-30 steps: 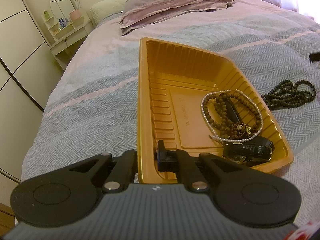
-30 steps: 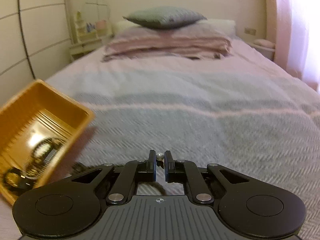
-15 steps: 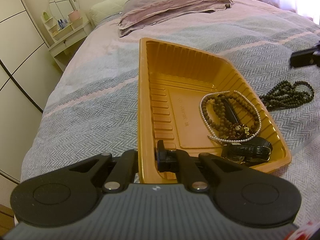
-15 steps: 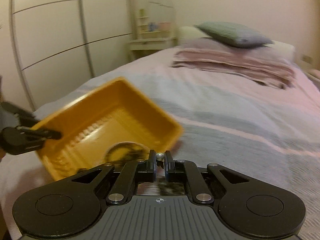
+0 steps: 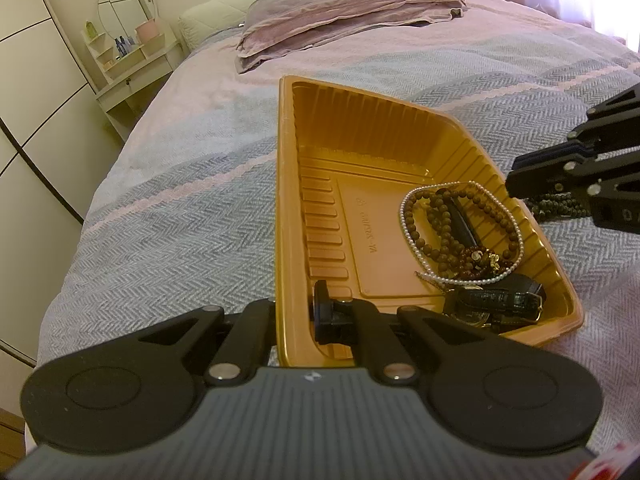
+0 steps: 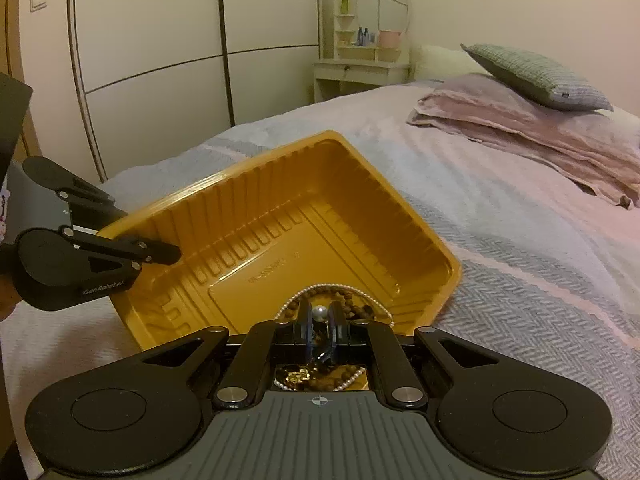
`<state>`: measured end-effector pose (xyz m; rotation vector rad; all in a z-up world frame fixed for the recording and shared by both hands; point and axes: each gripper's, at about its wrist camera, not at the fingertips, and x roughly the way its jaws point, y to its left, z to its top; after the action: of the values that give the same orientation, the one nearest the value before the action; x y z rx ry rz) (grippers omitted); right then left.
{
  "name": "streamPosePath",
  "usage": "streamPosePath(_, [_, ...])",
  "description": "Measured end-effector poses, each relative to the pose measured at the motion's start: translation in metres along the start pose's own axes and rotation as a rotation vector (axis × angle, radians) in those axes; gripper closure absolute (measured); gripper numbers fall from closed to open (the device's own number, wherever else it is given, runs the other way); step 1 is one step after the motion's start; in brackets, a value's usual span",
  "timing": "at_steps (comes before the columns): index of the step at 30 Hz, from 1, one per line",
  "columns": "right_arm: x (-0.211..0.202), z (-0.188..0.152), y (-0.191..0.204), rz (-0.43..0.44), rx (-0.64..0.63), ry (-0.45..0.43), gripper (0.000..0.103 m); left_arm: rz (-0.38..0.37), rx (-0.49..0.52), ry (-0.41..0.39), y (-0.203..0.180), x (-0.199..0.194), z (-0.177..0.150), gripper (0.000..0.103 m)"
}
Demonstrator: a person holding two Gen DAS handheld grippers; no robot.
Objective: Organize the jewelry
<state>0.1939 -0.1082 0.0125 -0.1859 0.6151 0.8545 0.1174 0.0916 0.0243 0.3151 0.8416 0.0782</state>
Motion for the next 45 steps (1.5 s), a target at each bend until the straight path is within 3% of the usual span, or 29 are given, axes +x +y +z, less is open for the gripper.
streamPosePath(10, [0.005,0.005,-0.008,0.043,0.079,-0.01,0.094,0.001,0.003,0.0,0.0,0.0,-0.001,0.1])
streamPosePath(11, [0.004,0.006,-0.011,0.058,0.106,-0.007,0.088,0.001,0.004,0.001,0.0,0.0,-0.001,0.1])
streamPosePath(12, [0.003,0.005,-0.014,0.063,0.128,-0.01,0.073,0.001,0.004,0.001,0.0,0.001,-0.001,0.1])
streamPosePath(14, [-0.004,0.004,-0.021,0.044,0.151,-0.03,0.056,0.001,0.004,0.001,0.0,0.001,-0.001,0.1])
streamPosePath(21, [-0.039,-0.012,-0.059,-0.074,0.23,-0.053,0.056,0.001,0.004,0.001,0.0,0.001,-0.001,0.1])
streamPosePath(34, [-0.111,-0.084,-0.131,-0.314,0.359,-0.007,0.056,0.004,0.009,-0.001,-0.001,0.0,0.0,0.1])
streamPosePath(45, [-0.109,-0.12,-0.15,-0.369,0.358,0.082,0.058,0.009,0.014,-0.001,-0.002,-0.001,0.001,0.1])
